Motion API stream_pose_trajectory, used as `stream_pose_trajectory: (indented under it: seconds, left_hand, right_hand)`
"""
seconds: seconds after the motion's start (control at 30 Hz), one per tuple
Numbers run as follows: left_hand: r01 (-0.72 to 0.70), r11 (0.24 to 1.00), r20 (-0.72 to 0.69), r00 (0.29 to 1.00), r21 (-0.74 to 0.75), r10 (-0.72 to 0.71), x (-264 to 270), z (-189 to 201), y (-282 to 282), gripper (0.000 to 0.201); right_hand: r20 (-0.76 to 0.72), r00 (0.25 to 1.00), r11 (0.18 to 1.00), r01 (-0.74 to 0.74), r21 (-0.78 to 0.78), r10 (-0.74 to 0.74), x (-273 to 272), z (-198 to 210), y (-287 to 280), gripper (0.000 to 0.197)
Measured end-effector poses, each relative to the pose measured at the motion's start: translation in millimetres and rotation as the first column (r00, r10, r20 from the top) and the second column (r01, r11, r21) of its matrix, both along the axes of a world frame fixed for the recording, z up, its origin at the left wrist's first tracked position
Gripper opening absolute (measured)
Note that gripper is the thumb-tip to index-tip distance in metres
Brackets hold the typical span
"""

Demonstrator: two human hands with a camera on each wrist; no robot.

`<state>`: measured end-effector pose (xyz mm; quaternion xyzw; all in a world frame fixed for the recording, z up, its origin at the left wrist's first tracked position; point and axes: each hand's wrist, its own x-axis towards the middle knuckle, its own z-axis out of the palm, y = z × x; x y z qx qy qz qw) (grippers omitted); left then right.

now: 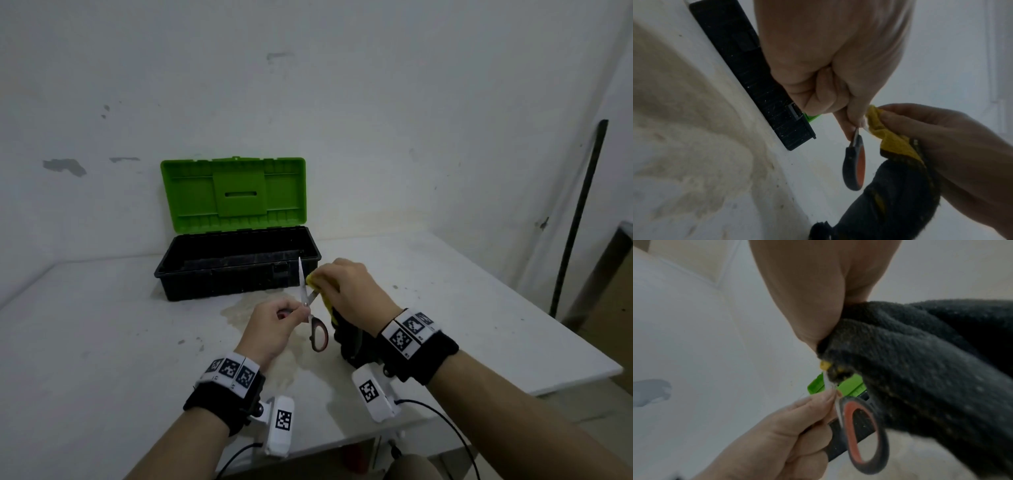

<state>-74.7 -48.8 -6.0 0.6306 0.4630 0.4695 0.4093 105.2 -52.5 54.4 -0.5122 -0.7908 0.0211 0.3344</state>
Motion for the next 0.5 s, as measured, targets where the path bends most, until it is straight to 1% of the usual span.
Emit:
stream_pose_trajectory:
  seconds: [0.07, 0.1, 0.17, 0.23, 0.27, 0.3, 0.33, 0.4, 0.43, 0.5]
  left_hand:
    - [0.022, 0.999, -0.045, 0.999, 0.029, -0.021, 0, 1, 0, 0.015]
    - [0.029, 0.999, -0.059, 0.998, 0.038, -0.027, 0, 0, 1, 0.016]
    - [0.027, 0.998, -0.088, 0.996, 0.049, -0.023, -2, -2, 2, 0.017]
    - [0.021, 0.999, -0.084, 0.996, 0.044, -0.017, -4, -3, 2, 0.017]
    - [0.015, 1.0, -0.05, 0.999, 0.022, -0.013, -4, -3, 2, 0.017]
    - [0.007, 1.0, 0.002, 1.0, -0.013, -0.007, -3, -2, 1, 0.015]
    - [0.0, 0.999, 0.054, 0.999, -0.054, 0.003, -1, -1, 0, 0.014]
    - [0.005, 0.992, 0.122, 0.992, -0.125, 0.011, 2, 1, -1, 0.016]
    - [0.019, 0.989, 0.139, 0.99, -0.144, 0.002, 4, 2, -1, 0.016]
    - [0.041, 0.988, 0.158, 0.987, -0.147, -0.018, 7, 3, -2, 0.015]
  right_hand:
    - [0.098, 0.995, 0.998, 0.009, -0.068, -0.002, -5, -1, -3, 0.022]
    - [0.108, 0.994, 0.996, 0.04, -0.082, -0.031, -3, 0, 0, 0.022]
    - [0.077, 0.988, 0.986, 0.142, -0.083, -0.135, 6, 4, 8, 0.024]
    - [0.019, 0.975, 0.974, 0.223, -0.034, -0.223, 15, 6, 14, 0.024]
    - [-0.025, 0.978, 0.978, 0.209, 0.009, -0.209, 17, 5, 14, 0.022]
    - [-0.061, 0.987, 0.987, 0.154, 0.051, -0.151, 17, 3, 12, 0.02]
    - [-0.072, 0.996, 0.995, 0.066, 0.078, -0.061, 14, 0, 7, 0.018]
    - [-0.03, 0.993, 0.99, -0.113, 0.084, 0.115, 6, -9, -4, 0.016]
    - [0.008, 0.986, 0.983, -0.165, 0.081, 0.165, 3, -14, -7, 0.016]
    - [0.045, 0.981, 0.977, -0.19, 0.093, 0.186, 1, -23, -8, 0.017]
